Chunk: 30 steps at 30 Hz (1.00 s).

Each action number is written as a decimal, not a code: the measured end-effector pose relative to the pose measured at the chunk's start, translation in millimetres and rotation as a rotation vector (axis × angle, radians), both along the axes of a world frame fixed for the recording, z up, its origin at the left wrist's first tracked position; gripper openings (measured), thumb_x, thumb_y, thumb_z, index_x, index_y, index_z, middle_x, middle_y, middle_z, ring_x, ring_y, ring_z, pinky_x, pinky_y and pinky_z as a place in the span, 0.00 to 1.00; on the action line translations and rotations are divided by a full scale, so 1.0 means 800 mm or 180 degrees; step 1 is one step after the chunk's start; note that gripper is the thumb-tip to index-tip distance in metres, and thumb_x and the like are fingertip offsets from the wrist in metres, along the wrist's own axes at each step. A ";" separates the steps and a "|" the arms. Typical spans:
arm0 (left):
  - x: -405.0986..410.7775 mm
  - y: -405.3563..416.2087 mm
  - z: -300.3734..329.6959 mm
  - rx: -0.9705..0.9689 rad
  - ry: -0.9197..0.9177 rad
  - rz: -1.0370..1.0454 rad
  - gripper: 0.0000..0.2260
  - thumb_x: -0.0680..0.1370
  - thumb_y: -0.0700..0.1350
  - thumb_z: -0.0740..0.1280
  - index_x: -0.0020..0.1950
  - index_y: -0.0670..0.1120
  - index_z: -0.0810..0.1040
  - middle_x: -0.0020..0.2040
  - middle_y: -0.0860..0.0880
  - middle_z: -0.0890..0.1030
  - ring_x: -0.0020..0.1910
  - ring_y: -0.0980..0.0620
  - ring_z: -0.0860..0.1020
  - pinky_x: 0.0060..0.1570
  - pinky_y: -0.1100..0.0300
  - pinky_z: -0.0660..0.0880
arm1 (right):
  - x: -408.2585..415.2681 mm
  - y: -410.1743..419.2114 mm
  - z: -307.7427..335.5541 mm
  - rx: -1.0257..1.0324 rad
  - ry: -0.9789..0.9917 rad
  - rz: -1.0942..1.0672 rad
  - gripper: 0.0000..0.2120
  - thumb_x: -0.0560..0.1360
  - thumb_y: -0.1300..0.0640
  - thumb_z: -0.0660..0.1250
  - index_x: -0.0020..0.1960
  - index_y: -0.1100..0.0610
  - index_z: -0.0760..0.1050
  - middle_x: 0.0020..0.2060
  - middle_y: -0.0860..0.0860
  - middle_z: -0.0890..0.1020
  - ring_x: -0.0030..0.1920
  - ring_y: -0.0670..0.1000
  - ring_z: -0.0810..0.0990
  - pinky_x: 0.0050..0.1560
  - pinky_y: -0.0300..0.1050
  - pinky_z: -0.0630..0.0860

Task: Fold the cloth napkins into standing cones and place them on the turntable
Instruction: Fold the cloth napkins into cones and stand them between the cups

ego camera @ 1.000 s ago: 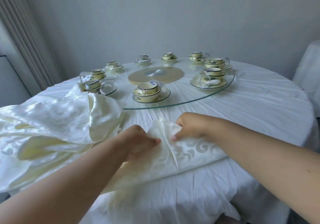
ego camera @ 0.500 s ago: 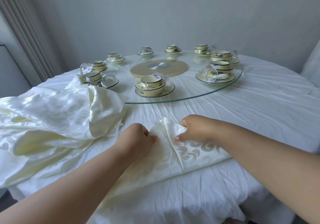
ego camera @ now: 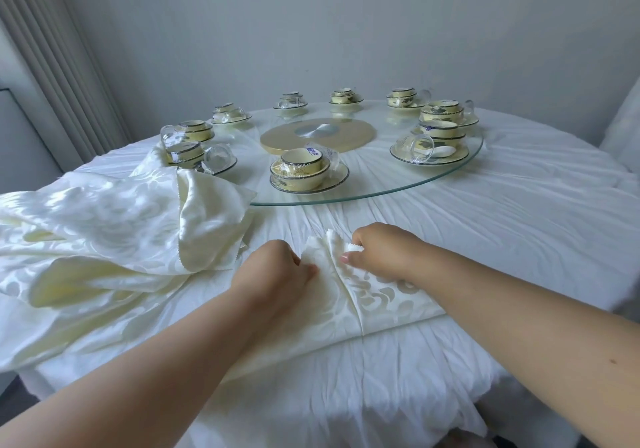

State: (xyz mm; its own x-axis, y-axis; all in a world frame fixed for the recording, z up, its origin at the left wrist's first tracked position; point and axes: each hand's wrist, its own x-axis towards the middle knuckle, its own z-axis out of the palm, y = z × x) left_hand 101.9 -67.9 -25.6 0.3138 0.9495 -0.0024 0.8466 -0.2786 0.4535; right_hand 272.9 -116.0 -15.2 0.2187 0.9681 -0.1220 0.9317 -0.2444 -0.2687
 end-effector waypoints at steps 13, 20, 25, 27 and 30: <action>0.002 -0.010 -0.033 0.1351 -0.0537 -0.0798 0.11 0.76 0.51 0.65 0.55 0.62 0.81 0.43 0.54 0.70 0.49 0.50 0.71 0.50 0.60 0.70 | 0.003 0.001 -0.009 0.0275 0.0541 -0.0189 0.15 0.74 0.43 0.68 0.42 0.51 0.67 0.48 0.50 0.73 0.34 0.52 0.79 0.39 0.49 0.79; -0.001 0.000 -0.031 0.1259 -0.0113 -0.1177 0.13 0.80 0.49 0.62 0.60 0.61 0.79 0.40 0.54 0.69 0.51 0.46 0.73 0.54 0.55 0.71 | 0.013 0.027 0.035 0.0133 0.0726 0.0255 0.20 0.77 0.43 0.65 0.57 0.59 0.75 0.48 0.52 0.79 0.42 0.49 0.74 0.37 0.41 0.67; 0.000 -0.004 -0.025 0.1356 0.0272 -0.1098 0.15 0.81 0.51 0.57 0.62 0.65 0.76 0.51 0.52 0.82 0.57 0.47 0.76 0.52 0.57 0.66 | -0.015 0.067 0.023 0.0086 0.0504 0.0937 0.18 0.78 0.41 0.60 0.56 0.54 0.74 0.50 0.48 0.77 0.50 0.48 0.74 0.48 0.43 0.68; -0.001 -0.005 -0.023 0.1257 0.0332 -0.1099 0.15 0.81 0.51 0.56 0.63 0.66 0.75 0.59 0.54 0.81 0.59 0.49 0.76 0.56 0.57 0.64 | -0.026 0.076 0.015 -0.0035 0.0258 0.1219 0.16 0.78 0.41 0.60 0.53 0.54 0.73 0.46 0.46 0.76 0.46 0.48 0.73 0.45 0.43 0.68; -0.004 -0.005 -0.020 0.1072 0.0346 -0.1105 0.15 0.82 0.51 0.55 0.64 0.66 0.74 0.61 0.57 0.80 0.61 0.51 0.76 0.61 0.57 0.62 | -0.027 0.085 0.009 -0.0058 -0.0013 0.1409 0.12 0.79 0.44 0.60 0.43 0.51 0.70 0.38 0.44 0.73 0.43 0.48 0.72 0.41 0.43 0.67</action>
